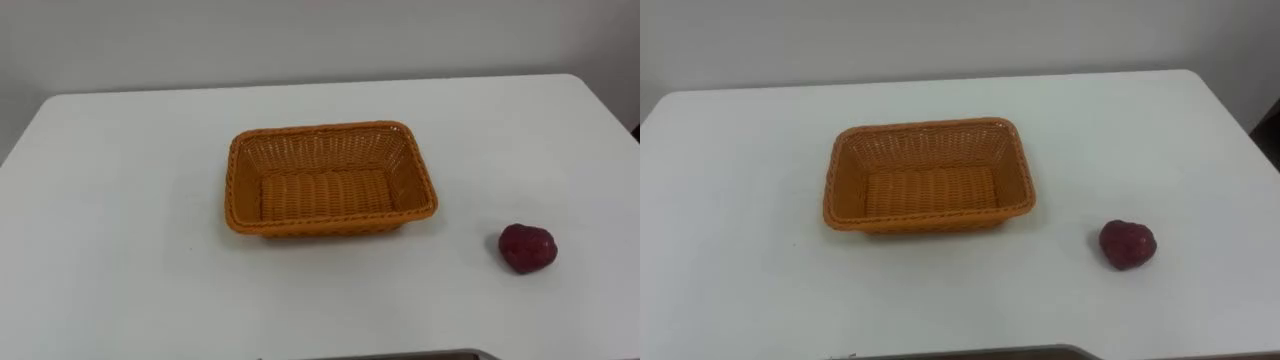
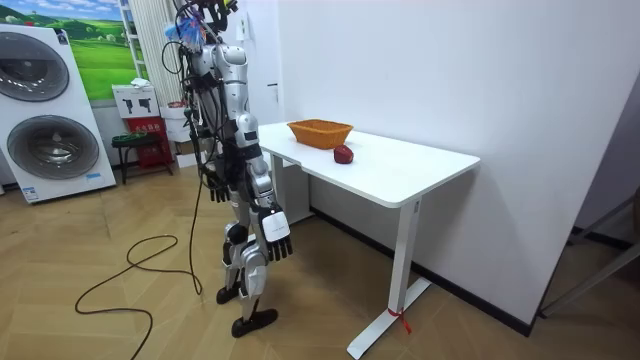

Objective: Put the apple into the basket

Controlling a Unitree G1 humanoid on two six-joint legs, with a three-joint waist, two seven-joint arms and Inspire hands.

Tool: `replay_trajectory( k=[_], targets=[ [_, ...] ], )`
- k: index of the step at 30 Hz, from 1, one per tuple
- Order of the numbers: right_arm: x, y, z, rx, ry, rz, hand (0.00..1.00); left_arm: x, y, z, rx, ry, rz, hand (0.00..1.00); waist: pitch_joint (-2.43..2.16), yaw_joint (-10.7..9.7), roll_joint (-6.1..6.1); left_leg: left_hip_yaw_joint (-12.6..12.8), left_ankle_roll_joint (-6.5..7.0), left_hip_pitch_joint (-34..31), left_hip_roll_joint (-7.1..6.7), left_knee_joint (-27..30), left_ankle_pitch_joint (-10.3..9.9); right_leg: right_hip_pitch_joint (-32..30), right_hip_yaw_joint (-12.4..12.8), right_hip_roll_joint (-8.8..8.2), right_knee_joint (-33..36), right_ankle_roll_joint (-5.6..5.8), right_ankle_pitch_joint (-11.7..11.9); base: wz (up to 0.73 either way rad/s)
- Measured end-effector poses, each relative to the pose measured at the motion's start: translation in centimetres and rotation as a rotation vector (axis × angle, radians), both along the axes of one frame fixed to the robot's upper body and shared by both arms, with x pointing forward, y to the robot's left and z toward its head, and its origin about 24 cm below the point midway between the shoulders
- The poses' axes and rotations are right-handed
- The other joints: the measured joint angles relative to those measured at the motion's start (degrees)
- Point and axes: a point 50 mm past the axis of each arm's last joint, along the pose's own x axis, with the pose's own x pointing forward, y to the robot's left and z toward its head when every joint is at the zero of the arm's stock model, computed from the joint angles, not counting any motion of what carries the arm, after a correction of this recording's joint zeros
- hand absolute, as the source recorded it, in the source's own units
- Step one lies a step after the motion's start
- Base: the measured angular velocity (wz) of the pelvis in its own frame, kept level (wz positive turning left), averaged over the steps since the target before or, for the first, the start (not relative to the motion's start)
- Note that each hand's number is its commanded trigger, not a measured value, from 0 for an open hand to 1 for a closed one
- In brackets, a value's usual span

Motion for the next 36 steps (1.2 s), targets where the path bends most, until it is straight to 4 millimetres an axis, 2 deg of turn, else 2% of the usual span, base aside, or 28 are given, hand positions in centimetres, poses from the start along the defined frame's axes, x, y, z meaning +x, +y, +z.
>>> replay_trajectory(
  k=[7,10,13,16,18,21,24,30,36],
  targets=[
    [-0.1,0.0,0.0,0.000,0.006,-0.007,0.00,0.3,0.0,0.0,0.001,-0.006,-0.003,0.00,-0.01,-0.02,-0.04,0.02,0.00,-0.05,-0.02,0.07,0.00,-0.07,0.10,-0.02,0.06,-0.01,-0.05,0.00],
    [0.0,0.2,0.0,-0.005,-0.018,-0.097,0.00,0.4,0.0,0.0,0.001,-0.010,-0.003,0.00,0.00,0.00,-0.09,0.03,0.00,-0.02,0.00,0.11,0.00,-0.02,0.08,-0.02,0.07,-0.01,-0.05,0.00],
    [0.0,0.4,-0.1,-0.009,-0.067,-0.327,0.00,0.3,0.0,0.0,0.007,-0.016,0.018,0.00,-0.01,-0.40,-0.17,0.00,0.00,0.04,0.00,0.03,0.00,0.13,-0.01,-0.02,0.01,-0.01,-0.05,0.00],
    [0.4,-0.2,0.1,-0.036,-0.165,-0.629,0.00,0.2,0.2,0.1,0.025,-0.025,0.031,0.00,-0.04,-1.04,-0.25,0.01,0.00,0.12,-0.03,0.03,0.00,0.45,0.02,-0.02,0.06,0.00,-0.05,0.00],
    [1.3,-0.9,0.5,-0.060,-0.254,-0.821,0.00,-0.1,0.5,0.2,0.041,-0.032,0.062,0.00,-0.18,-2.04,-0.60,0.01,0.00,0.12,-0.04,0.31,0.00,0.63,0.02,-0.02,0.17,0.00,-0.04,0.00],
    [2.5,-3.1,1.4,-0.141,-0.394,-1.220,0.00,-0.5,1.7,0.5,0.094,-0.072,0.156,0.00,-0.05,-3.45,-0.88,0.06,0.00,0.57,-0.03,0.20,0.00,0.65,0.01,-0.02,0.05,0.00,-0.05,0.00],
    [3.4,-4.7,2.4,-0.211,-0.475,-1.415,0.00,-0.8,2.9,0.9,0.132,-0.092,0.209,0.00,0.06,-4.19,-1.46,0.20,0.00,1.19,-0.05,0.01,0.00,1.19,0.24,-0.04,-0.05,0.03,-0.23,0.00],
    [4.7,-6.5,4.1,-0.320,-0.552,-1.557,0.00,-0.6,3.9,1.4,0.173,-0.149,0.228,0.00,0.01,-4.92,-1.80,0.31,0.00,0.40,-0.05,-0.03,0.00,0.34,0.45,0.00,0.17,0.04,-0.22,0.00],
    [6.9,-9.5,8.1,-0.516,-0.704,-1.533,0.00,-1.4,3.9,1.6,0.182,-0.145,0.226,0.00,-0.35,-4.98,-1.49,0.51,0.03,-0.41,-0.16,-0.24,0.02,-0.52,1.01,0.03,0.48,0.04,-0.20,-0.02]
  ],
)
